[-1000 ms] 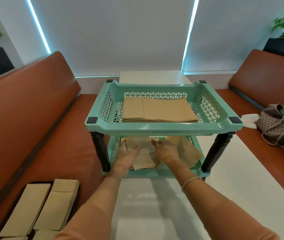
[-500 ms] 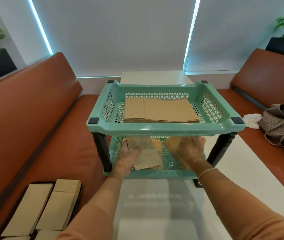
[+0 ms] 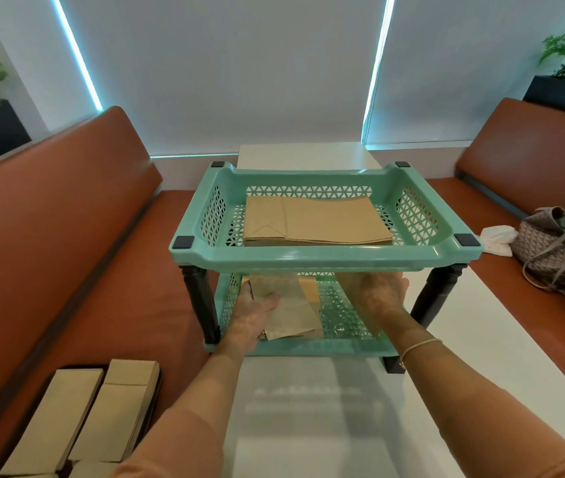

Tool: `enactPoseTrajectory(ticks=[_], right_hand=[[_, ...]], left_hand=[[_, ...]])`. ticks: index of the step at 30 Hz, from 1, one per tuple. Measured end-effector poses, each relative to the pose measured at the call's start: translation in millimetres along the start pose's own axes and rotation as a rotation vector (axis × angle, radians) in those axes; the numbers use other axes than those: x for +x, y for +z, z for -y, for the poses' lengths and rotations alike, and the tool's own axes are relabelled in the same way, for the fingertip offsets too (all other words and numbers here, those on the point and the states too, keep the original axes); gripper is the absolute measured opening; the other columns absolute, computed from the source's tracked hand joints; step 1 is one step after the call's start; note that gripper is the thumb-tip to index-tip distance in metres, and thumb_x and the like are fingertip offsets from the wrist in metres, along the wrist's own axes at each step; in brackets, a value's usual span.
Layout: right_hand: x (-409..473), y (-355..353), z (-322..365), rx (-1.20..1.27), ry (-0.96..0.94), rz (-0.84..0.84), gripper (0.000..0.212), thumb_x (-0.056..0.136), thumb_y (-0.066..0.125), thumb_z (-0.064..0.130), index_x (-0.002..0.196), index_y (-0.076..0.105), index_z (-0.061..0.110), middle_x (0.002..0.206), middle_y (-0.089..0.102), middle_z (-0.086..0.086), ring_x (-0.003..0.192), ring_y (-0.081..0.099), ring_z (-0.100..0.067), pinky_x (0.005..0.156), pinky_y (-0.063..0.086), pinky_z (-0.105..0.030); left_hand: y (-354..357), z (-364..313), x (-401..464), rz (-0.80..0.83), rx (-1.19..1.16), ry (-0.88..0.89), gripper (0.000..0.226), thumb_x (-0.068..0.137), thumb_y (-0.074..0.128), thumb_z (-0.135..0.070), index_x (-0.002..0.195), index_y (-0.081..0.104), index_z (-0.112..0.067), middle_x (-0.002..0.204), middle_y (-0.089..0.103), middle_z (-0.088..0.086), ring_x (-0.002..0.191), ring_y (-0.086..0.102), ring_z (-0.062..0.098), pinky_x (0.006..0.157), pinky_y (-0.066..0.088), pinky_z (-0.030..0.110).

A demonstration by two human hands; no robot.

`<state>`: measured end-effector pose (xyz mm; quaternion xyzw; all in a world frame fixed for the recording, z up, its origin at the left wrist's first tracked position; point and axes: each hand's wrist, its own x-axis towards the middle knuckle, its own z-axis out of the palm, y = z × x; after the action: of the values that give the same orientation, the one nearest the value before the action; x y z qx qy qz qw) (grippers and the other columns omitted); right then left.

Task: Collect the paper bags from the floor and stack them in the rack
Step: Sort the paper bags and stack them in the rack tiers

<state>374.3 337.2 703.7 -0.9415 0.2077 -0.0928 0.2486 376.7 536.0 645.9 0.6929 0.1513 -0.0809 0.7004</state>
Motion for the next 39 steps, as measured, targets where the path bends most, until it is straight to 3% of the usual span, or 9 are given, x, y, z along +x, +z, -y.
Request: enactPoseTrajectory(ticks=[5,9,12,16,18,22,25,33,39], right_hand=[[0.6,-11.8,6.9,0.807,0.321,0.328,0.006,0.092,0.055,0.021,0.090,0.052,0.017,0.106,0.062,-0.012,0.091,0.058,-0.026,0.083,0.050,-0.035],[-16.2,-6.8,17.1,0.785,0.376,0.501,0.024,0.097,0.047,0.014,0.120,0.051,0.008,0.095,0.058,-0.015,0.094,0.060,-0.034,0.076,0.055,-0.040],[-32.4,8.2,23.2,0.764,0.371,0.541,0.032,0.096,0.050,0.015,0.127,0.049,0.009,0.091,0.059,-0.010,0.103,0.062,-0.036,0.084,0.055,-0.047],[-37.8,9.2,25.1,0.834,0.349,0.641,0.035,0.089,0.058,0.005,0.123,0.050,0.007,0.107,0.063,-0.015,0.091,0.067,-0.029,0.075,0.058,-0.038],[-34.0,0.2,18.7,0.861,0.345,0.686,0.036,0.085,0.058,-0.004,0.118,0.051,0.007,0.108,0.062,-0.018,0.093,0.066,-0.033,0.076,0.058,-0.040],[-17.7,-13.3,4.5,0.636,0.152,0.466,0.025,0.086,0.054,-0.003,0.109,0.056,0.006,0.100,0.057,-0.009,0.079,0.058,-0.016,0.071,0.054,-0.024],[-10.9,-13.8,-0.2,0.600,0.137,0.259,0.034,0.089,0.053,0.002,0.123,0.054,-0.004,0.118,0.058,-0.020,0.095,0.054,-0.023,0.092,0.046,-0.035],[-24.2,8.2,-15.2,0.634,0.295,0.149,0.046,0.081,0.044,-0.005,0.122,0.052,0.013,0.117,0.060,-0.009,0.109,0.055,-0.029,0.091,0.044,-0.030],[-20.0,6.7,-15.8,0.544,0.302,0.184,0.043,0.086,0.041,-0.005,0.125,0.047,0.012,0.120,0.058,-0.011,0.111,0.053,-0.029,0.093,0.042,-0.033]], left_hand=[[3.2,-9.6,-9.7,-0.006,0.023,0.015,0.068,0.084,0.067,-0.026,0.143,0.033,-0.020,0.128,0.053,-0.003,0.120,0.051,0.026,0.105,0.040,0.046],[10.0,-19.3,-19.8,0.024,0.101,0.024,0.065,0.091,0.054,-0.043,0.146,0.027,-0.020,0.134,0.040,-0.008,0.132,0.036,0.026,0.108,0.031,0.045],[19.7,-23.3,-22.9,0.046,0.135,0.016,0.062,0.088,0.048,-0.056,0.141,0.036,-0.025,0.131,0.052,-0.001,0.122,0.047,0.025,0.102,0.038,0.041],[35.9,-19.9,-20.1,0.128,0.082,-0.052,0.093,0.052,0.060,-0.083,0.130,0.043,-0.035,0.122,0.060,0.002,0.113,0.057,0.029,0.098,0.045,0.050],[41.0,-8.0,-1.8,0.164,0.087,-0.096,0.093,0.047,0.066,-0.077,0.127,0.046,-0.036,0.128,0.058,0.005,0.116,0.055,0.032,0.099,0.043,0.054],[59.2,-41.6,-24.0,0.254,0.432,0.019,0.046,0.076,0.065,-0.030,0.118,0.051,-0.016,0.117,0.061,0.006,0.110,0.056,0.025,0.093,0.047,0.038],[82.1,-53.8,-29.4,0.172,0.619,0.116,0.031,0.089,0.052,-0.008,0.119,0.058,-0.004,0.119,0.062,0.012,0.110,0.057,0.029,0.089,0.047,0.029],[98.5,-27.9,-40.0,0.190,0.621,0.103,0.038,0.097,0.048,-0.023,0.133,0.039,-0.018,0.125,0.056,0.010,0.116,0.051,0.027,0.091,0.039,0.030],[99.7,-36.3,-36.7,0.202,0.741,0.073,0.044,0.095,0.044,-0.007,0.138,0.034,-0.013,0.130,0.053,0.013,0.121,0.050,0.028,0.102,0.038,0.033]])
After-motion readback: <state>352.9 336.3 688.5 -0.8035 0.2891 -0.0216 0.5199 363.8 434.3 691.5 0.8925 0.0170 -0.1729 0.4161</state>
